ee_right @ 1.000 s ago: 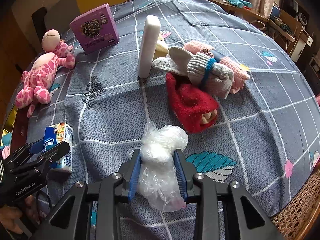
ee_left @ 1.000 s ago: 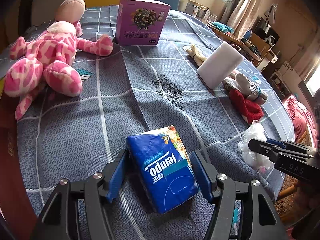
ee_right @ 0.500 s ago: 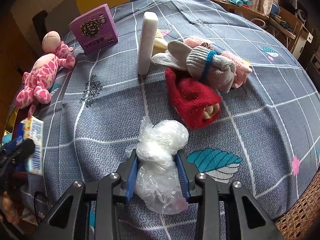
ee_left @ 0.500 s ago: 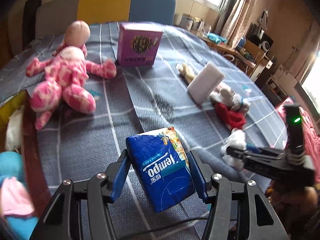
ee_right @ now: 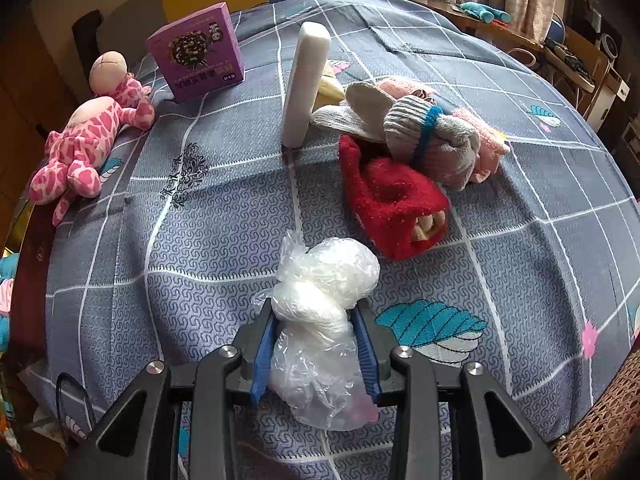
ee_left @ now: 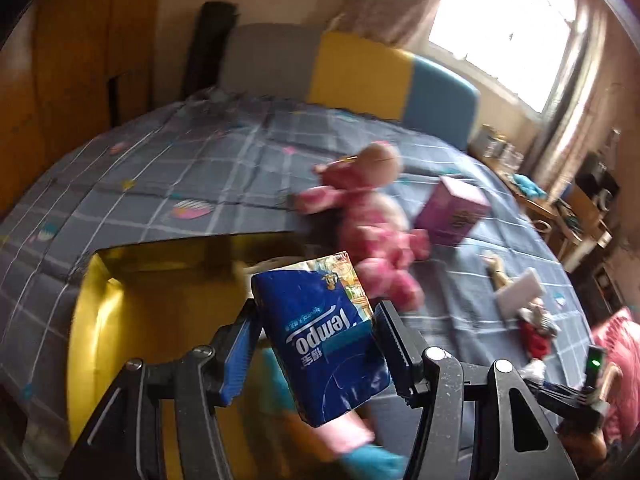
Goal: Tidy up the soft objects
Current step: 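Carry the tissue pack toward the tray with the left tool while the right grasps the white plastic bag, then lower the tissue pack into the gold tray and open the left tool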
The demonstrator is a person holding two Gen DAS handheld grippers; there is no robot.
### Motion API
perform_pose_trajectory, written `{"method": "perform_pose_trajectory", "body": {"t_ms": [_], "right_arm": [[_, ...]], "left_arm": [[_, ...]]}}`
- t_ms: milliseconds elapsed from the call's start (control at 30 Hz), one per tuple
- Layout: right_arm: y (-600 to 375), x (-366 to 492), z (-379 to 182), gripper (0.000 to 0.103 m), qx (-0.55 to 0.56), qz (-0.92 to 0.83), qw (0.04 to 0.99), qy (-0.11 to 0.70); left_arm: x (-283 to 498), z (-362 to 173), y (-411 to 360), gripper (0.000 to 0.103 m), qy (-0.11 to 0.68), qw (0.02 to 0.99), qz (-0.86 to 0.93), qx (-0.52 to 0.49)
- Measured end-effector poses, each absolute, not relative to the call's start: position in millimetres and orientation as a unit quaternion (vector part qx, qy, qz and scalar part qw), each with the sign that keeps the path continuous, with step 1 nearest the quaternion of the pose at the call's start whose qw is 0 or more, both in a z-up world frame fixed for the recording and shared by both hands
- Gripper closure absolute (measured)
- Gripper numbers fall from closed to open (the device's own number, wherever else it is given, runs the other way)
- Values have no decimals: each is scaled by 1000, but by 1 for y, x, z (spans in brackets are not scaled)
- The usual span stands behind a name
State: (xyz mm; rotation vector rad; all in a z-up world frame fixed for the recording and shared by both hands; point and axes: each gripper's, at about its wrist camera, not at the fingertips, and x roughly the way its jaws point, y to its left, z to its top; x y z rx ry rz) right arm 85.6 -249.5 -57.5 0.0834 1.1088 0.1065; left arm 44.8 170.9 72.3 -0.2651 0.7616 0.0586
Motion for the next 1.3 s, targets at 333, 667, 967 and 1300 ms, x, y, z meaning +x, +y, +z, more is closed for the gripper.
{"method": "perform_pose_trajectory", "body": {"t_ms": [333,667,967,1300], "right_arm": [[-246,84,-57,66,22,47,850,524],[-242,85,-57,66,5,42,850,526],[-238,84,-58,66,-10,37,856,516],[-235,81,-58,67,-21,29,865,501]], "left_arm": [[88,4,253,44,443,879,96,-148],[130,-30,271,32,469,860,108,-171],[106,-6,261,29,432,876,134,-169],[38,26,202,25,383,903,134,-140]]}}
